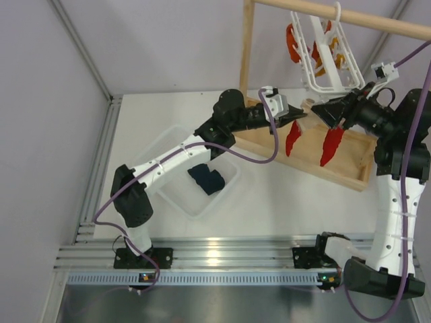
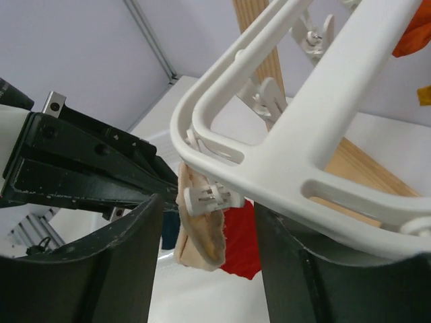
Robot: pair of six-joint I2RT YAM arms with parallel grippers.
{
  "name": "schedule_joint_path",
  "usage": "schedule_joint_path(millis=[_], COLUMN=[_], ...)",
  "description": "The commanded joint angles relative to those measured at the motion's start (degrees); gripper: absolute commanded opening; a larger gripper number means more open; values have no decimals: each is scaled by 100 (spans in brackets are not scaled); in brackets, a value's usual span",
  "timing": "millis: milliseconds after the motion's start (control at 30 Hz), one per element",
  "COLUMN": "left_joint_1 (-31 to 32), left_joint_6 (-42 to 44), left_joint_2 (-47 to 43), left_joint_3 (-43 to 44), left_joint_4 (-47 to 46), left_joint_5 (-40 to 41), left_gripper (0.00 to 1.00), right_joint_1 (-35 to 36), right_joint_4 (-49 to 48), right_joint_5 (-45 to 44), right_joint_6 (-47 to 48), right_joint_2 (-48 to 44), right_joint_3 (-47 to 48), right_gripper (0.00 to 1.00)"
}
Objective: Clip the socks to the hanger
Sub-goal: Clamp the sock onto the hanger.
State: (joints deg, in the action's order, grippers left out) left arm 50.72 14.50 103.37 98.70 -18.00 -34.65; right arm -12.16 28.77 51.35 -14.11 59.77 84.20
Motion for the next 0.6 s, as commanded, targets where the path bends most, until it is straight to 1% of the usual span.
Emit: schedule_joint_path(millis=[0,67,167,233,300,400,433,467,567], left_joint_1=[35,70,148,210,245,307,324,325,333], left_joint_6=[149,324,474,483,457,413,387,317,194], left_joint_2=[104,130,174,201,236,271,289,280,236], left_joint_3=[369,387,387,405,422,422,449,440,405], left_joint_4=[-284,-239,-248,-326,-388,-529,-564,-625,-678], left_joint_5=[-41,-68,2,90,143,213,248,266,389], left_gripper=[1,4,12,21,27,39,43,53,63], right_joint_1=[21,21,-5,-49,-102,-207,-242,-269,-313], right_joint_4=[163,155,190,251,286,330,348,348,304], right_joint_5=[148,16,-221,-441,-731,-986,-1196,-1302,-1680], right_joint_6=[145,241,338,365,382,409,426,426,435], right_joint_2=[0,-53,-114,-132,-132,-106,-62,-44,8], right_joint_3=[351,412,491,535,588,623,641,650,667], right_gripper=[57,59,60,60,59,59,58,58,57])
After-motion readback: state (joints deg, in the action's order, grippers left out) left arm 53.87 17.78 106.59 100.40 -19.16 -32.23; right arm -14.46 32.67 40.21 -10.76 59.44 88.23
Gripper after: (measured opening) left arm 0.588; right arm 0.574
